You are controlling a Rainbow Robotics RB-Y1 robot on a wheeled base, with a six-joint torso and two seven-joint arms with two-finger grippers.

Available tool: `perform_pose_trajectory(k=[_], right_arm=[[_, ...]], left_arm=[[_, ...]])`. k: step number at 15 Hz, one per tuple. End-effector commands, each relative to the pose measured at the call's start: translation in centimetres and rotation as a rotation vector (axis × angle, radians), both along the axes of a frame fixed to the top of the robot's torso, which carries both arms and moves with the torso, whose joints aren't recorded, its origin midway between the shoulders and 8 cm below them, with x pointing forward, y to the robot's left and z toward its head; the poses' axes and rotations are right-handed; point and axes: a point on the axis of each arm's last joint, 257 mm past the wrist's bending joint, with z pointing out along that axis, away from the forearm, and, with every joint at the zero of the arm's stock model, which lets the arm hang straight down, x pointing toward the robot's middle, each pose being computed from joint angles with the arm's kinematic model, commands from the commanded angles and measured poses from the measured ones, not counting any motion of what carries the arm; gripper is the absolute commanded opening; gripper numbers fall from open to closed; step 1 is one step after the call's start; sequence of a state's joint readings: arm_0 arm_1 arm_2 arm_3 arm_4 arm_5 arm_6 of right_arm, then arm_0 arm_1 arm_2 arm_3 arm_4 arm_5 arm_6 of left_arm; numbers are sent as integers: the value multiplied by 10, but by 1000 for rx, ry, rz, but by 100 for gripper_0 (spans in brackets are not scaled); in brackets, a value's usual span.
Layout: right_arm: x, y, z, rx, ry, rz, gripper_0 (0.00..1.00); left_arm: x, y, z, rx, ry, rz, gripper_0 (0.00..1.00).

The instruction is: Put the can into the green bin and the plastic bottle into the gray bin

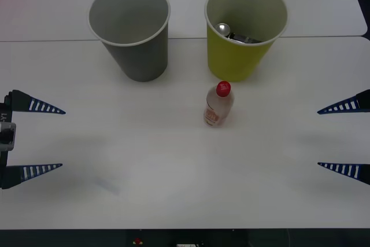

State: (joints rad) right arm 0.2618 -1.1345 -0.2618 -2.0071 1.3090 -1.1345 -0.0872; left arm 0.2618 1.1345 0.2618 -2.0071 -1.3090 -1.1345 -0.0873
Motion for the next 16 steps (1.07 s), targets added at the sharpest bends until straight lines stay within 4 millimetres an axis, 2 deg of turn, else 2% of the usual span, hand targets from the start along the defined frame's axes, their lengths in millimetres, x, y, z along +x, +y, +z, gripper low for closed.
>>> perform_pose_trajectory(k=[1,3,6,9,16], right_arm=[[0,0,0,0,0,0,100],[-5,14,3,90,7,-3,100],[-4,13,9,83,-14,-1,100],[-5,17,5,109,-15,-5,100],[2,45,-17,243,-10,-42,100]], left_arm=[[0,0,0,0,0,0,100],[0,0,0,0,0,0,100],[0,0,0,0,0,0,100],[0,0,0,0,0,0,100],[0,0,0,0,0,0,100]])
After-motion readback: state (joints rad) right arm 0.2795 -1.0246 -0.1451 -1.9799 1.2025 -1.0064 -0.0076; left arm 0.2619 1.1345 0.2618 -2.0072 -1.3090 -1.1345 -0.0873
